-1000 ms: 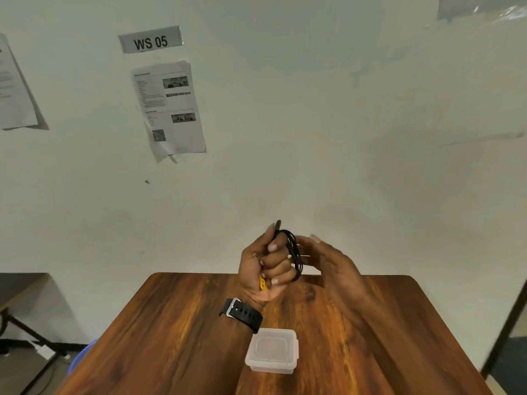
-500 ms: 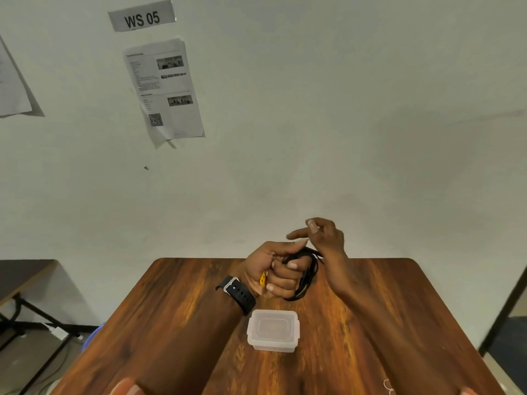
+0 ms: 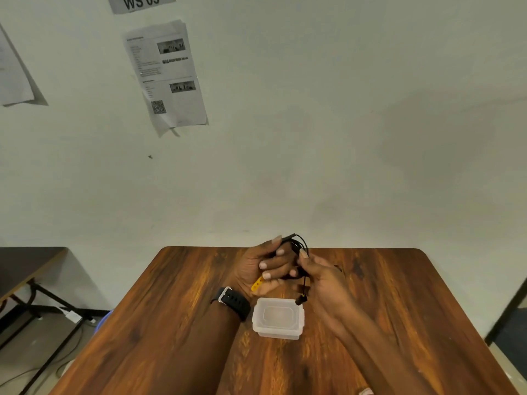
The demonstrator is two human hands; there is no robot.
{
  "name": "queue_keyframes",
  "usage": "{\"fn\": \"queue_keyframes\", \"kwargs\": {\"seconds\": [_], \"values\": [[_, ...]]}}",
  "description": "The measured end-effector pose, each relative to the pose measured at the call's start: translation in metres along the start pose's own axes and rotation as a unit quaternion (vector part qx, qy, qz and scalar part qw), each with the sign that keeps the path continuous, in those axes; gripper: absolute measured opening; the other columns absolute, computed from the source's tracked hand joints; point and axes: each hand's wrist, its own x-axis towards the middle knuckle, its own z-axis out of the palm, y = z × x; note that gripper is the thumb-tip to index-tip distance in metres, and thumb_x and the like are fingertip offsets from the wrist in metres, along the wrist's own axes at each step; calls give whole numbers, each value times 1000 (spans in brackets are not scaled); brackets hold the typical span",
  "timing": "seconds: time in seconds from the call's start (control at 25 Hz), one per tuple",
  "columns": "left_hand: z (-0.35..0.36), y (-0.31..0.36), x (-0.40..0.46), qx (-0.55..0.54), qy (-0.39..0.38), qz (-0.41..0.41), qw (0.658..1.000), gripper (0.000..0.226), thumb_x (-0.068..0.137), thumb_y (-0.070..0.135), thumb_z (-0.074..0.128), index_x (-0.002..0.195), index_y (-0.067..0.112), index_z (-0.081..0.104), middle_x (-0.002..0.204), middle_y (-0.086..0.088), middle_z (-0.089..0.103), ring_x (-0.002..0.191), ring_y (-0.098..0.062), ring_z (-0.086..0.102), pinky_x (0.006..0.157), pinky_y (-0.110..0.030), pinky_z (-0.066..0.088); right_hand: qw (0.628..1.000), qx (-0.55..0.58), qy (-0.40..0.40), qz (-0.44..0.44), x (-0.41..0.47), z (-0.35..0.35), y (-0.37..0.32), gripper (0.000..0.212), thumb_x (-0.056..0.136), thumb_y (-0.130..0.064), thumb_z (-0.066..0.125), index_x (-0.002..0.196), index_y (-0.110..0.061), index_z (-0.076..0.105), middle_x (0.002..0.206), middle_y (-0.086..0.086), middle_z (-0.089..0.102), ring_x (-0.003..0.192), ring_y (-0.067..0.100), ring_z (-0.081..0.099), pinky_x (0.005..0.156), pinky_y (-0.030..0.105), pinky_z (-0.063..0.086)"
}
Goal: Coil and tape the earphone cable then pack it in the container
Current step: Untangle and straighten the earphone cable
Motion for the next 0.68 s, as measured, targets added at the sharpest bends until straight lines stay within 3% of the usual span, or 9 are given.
{"fn": "queue_keyframes", "kwargs": {"seconds": [0.08,0.16,0.24,0.32,0.4,0.48,0.56,0.68], "values": [[-11,-4,-14,29,34,-11,999,20,93,21,63,86,3,63,48,3,55,47,-11,57,84,-30,54,999,21,-3,44,4,-5,13,33,98,-27,53,108,1,69,79,11,70,75,25,63,70,38,49],[-21,-13,-28,22,87,-18,996,21,86,16,73,89,-3,65,53,-3,59,54,-15,62,89,-35,57,996,-52,1,66,7,-10,30,32,96,-35,54,106,-10,73,93,13,75,80,27,65,72,41,47],[-28,-27,-38,6,155,-25,988,26,79,14,80,87,-6,65,55,-6,60,55,-18,64,88,-36,59,990,-109,11,86,6,-11,48,30,97,-37,53,104,-17,74,88,6,77,73,21,66,62,33,46],[-34,-46,-48,13,227,-34,973,21,85,13,70,85,-7,64,56,-7,60,56,-18,65,78,-33,61,986,-131,22,101,4,-10,62,26,100,-27,51,100,-12,73,78,4,74,65,17,64,53,24,44],[-42,-68,-58,65,299,-65,950,20,91,14,61,84,-5,64,59,-6,62,61,-18,67,65,-30,60,974,-202,31,97,7,-16,85,26,100,-21,49,92,-11,71,74,3,71,64,16,62,55,27,45],[-57,-95,-65,109,368,-78,920,20,93,13,62,85,-5,66,64,-8,64,66,-20,68,75,-39,61,947,-304,32,98,9,-28,111,27,97,-28,51,91,-13,72,81,4,74,73,20,68,69,39,53],[-69,-124,-72,174,422,-55,888,23,86,14,71,82,-9,69,67,-14,67,67,-24,68,85,-49,57,915,-379,9,138,6,-42,132,29,95,-35,51,93,-17,74,84,2,76,79,19,71,78,40,54],[-83,-171,-88,307,474,-21,825,19,79,14,77,84,-5,76,72,-13,74,67,-22,70,74,-39,57,904,-338,-42,256,-3,-67,149,26,98,-27,50,90,-11,70,70,0,70,59,10,62,55,25,46]]}}
